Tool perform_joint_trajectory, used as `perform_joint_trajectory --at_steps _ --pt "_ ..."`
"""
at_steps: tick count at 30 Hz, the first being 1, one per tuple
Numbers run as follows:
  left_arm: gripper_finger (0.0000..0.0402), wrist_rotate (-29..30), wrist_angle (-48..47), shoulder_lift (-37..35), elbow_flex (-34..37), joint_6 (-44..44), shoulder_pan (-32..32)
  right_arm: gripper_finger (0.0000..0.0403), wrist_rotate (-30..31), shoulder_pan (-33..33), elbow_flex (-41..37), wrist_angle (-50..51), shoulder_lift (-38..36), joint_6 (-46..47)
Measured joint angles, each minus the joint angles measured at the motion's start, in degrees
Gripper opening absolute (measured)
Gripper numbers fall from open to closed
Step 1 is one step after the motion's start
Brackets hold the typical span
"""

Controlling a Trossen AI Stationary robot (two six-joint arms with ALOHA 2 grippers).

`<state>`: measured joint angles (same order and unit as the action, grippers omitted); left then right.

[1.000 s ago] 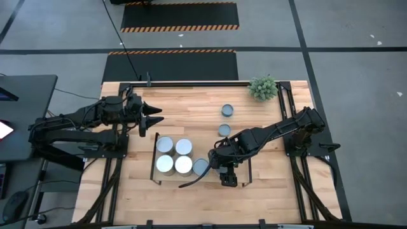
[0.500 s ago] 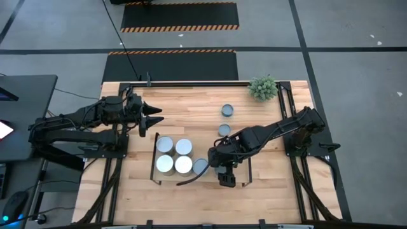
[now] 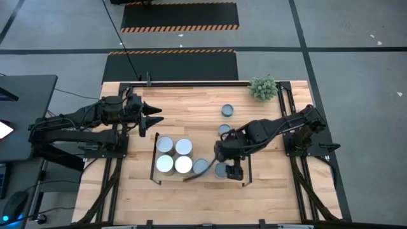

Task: Pick and place cans onto a shelf
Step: Put the canned tomatoes on the shelf, then put the canned peas on the shelf

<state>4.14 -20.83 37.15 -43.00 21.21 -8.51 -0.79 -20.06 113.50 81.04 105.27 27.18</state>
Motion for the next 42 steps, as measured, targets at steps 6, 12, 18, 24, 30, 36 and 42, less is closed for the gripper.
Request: perform_joint_trajectory --at_steps 6,12,18,24,30,36,42 --pt "0.0220 0.0 0.0 -0.1 0.0 0.0 0.0 0.0348 1.4 -3.1 -4.3 3.3 0.1 -1.4" --pt "0.0220 0.0 0.0 -0.1 0.0 0.0 0.0 0.0347 4.4 -3.3 -8.6 -0.5 0.1 0.1" --pt "0.0220 0.0 0.0 0.0 0.0 0.0 0.0 0.0347 5.7 -3.3 -11.0 -5.0 0.0 0.0" --pt "0.0220 0.0 0.0 0.0 0.0 0.0 0.0 0.0347 5.8 -2.9 -11.1 -7.3 0.0 0.1" --pt "0.0220 0.0 0.0 0.0 0.0 0.0 0.0 0.0347 6.0 -2.1 -11.1 -9.4 0.0 0.3" --pt "0.0220 0.0 0.0 0.0 0.0 0.1 0.0 0.0347 4.5 -1.8 -10.8 -4.4 -0.1 -1.3" --pt "0.0220 0.0 0.0 0.0 0.0 0.2 0.0 0.0347 7.2 3.5 -10.5 -1.6 -5.0 -5.0"
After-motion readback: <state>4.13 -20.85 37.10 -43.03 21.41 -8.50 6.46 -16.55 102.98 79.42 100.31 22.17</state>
